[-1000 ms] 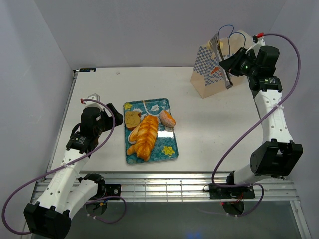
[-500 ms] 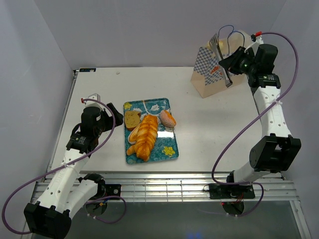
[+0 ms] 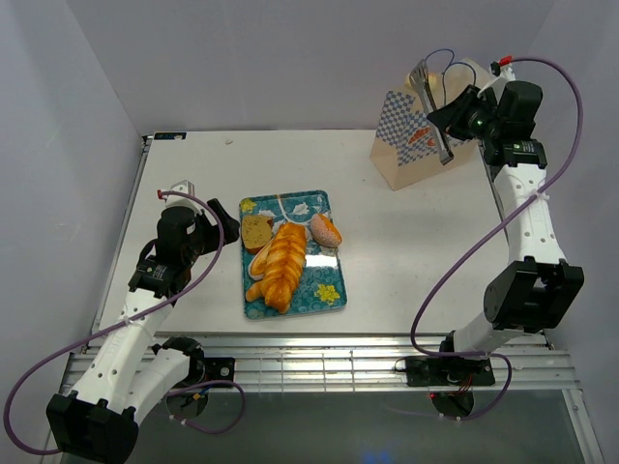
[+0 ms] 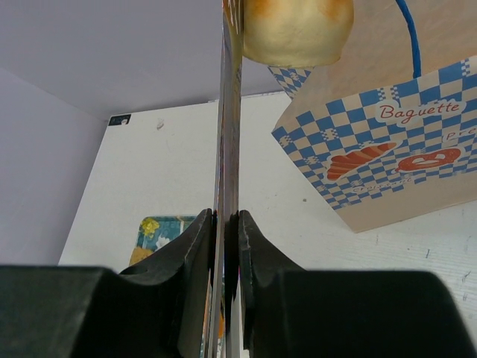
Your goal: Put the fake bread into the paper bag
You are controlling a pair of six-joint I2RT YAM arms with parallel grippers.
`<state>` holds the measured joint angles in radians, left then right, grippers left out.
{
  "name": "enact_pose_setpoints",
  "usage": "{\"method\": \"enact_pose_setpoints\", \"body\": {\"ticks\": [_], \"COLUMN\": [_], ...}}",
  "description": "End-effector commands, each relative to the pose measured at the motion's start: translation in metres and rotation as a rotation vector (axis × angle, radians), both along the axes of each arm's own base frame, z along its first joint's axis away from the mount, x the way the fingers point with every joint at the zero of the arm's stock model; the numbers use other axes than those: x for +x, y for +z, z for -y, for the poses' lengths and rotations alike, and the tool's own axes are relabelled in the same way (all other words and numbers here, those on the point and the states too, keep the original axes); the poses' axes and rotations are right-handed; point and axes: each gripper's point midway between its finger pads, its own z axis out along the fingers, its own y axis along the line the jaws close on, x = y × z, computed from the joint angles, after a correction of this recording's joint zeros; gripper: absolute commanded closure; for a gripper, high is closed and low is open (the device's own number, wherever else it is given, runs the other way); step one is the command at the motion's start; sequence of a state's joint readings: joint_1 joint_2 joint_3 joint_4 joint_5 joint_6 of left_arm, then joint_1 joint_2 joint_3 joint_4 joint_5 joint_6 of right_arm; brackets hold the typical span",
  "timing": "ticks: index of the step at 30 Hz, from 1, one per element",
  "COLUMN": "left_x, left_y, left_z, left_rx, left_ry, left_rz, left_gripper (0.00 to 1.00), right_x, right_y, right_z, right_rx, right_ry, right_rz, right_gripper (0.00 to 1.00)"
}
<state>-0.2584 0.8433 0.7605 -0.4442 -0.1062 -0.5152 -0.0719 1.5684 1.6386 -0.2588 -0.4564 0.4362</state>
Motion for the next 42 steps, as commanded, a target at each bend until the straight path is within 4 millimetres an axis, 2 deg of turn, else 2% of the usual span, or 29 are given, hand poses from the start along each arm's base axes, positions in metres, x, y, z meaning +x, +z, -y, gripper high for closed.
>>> {"method": "enact_pose_setpoints", "body": {"ticks": [1, 9, 26, 31, 32, 42], "left_x": [-0.001, -0.001, -0.001, 0.0, 0.0, 0.0], "left_y": [0.002, 0.002, 0.001, 0.001, 0.001, 0.0], "left_z": [0.003, 0.004, 0.006, 0.006, 0.006, 0.006], "left_rx": [-0.002, -0.003, -0.005, -0.006, -0.006, -0.005], "left_ry": [-0.019, -0.021, -0.032, -0.032, -0.032, -0.032], "left_rz": [0.012, 0.012, 0.008, 0.009, 0.009, 0.006], "left_gripper": [0.04, 0.04, 0.04, 0.04, 0.04, 0.05], "right_x": [0.008, 0.013, 0.022, 0.019, 0.017, 0.002], "right_y": [0.016, 0.007, -0.015, -0.02, -0.026, -0.026], "right_z": [0.006, 0.016, 0.019, 0.011, 0.008, -0.006], "right_rx": [-0.03, -0.041, -0.033, 0.001, 0.013, 0.083], "right_ry": [-0.013, -0.046, -0.04, 0.001, 0.014, 0.083], "right_rz": [0.081, 0.066, 0.023, 0.012, 0.0, 0.004], "right_gripper": [0.92, 0.92, 0.92, 0.92, 0.92, 0.92]}}
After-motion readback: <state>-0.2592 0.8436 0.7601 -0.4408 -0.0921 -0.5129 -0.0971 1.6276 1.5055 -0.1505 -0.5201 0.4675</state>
